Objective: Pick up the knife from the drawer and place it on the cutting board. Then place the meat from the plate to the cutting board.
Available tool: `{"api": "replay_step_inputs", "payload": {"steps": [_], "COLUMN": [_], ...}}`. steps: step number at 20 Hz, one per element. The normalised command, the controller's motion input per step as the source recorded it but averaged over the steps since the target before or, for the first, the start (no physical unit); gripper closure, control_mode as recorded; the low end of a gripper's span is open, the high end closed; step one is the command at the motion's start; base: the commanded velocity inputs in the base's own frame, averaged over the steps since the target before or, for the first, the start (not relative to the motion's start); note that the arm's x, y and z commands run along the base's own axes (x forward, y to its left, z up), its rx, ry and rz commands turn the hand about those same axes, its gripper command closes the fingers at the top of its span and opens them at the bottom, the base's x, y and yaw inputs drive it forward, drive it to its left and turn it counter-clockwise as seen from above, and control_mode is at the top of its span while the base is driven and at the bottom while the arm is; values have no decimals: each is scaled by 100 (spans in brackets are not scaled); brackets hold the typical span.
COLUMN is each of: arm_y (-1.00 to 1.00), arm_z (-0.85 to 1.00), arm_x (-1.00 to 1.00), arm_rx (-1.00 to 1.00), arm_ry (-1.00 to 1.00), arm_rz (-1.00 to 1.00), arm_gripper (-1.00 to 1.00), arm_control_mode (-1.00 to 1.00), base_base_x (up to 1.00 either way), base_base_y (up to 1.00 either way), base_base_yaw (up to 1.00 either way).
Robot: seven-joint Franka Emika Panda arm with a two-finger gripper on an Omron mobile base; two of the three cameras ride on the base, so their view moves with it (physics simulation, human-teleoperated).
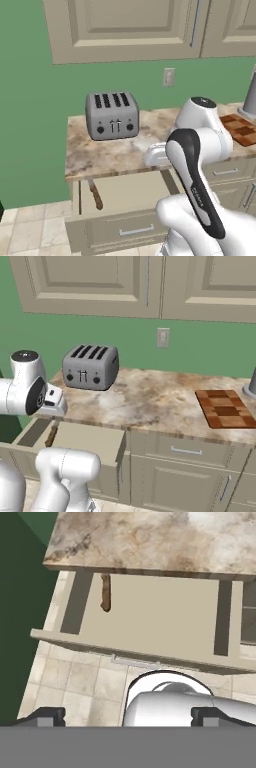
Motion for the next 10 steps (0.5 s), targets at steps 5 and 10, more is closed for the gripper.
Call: {"api": "replay_step_inputs", "payload": {"steps": [5, 10], "arm_y": [0, 0], "arm_z": [0, 0], "arm_x": [0, 0], "arm_rx": [0, 0], "arm_ry": [0, 0], "arm_rz": [0, 0], "arm_gripper": [-100, -100], "arm_control_mode": [100, 100], "base_base_x": [-88, -60], "base_base_y": [0, 0], "base_base_yaw": [0, -2]}}
